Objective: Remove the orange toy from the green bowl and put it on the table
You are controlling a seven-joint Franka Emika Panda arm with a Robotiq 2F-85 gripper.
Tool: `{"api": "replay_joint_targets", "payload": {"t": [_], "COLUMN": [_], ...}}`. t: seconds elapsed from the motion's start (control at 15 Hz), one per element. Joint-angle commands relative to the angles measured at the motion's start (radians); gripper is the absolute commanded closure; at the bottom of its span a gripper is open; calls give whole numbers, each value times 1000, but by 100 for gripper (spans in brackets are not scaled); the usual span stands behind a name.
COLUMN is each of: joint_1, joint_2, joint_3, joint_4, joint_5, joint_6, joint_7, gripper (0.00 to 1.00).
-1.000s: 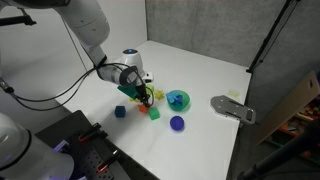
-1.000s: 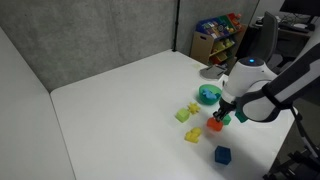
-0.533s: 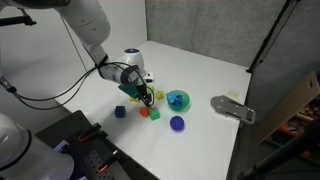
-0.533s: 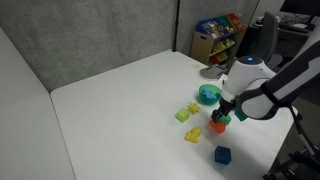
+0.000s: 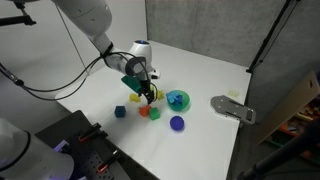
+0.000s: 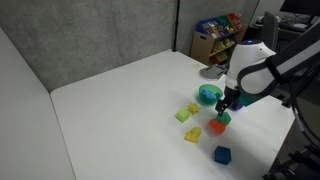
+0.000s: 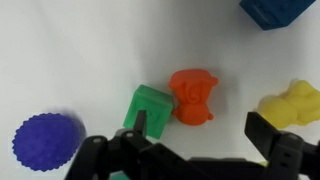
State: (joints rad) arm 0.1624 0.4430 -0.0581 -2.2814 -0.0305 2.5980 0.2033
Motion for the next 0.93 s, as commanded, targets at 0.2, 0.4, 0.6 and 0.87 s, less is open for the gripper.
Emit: {"api": "replay_joint_targets", "payload": {"t": [0.2,0.4,0.6,0.87], "joint_1": [-81,-94,-109,-124], "joint_2": [-169,-273,-383,-534], "joint_3": [25,25,31,26], "joint_4": [69,66,56,70], "joint_5": [24,13,33,35], "joint_6": [-256,-343,-438,-595], "joint_7": [-35,-39,-81,-94], "gripper": [0,0,0,0]}}
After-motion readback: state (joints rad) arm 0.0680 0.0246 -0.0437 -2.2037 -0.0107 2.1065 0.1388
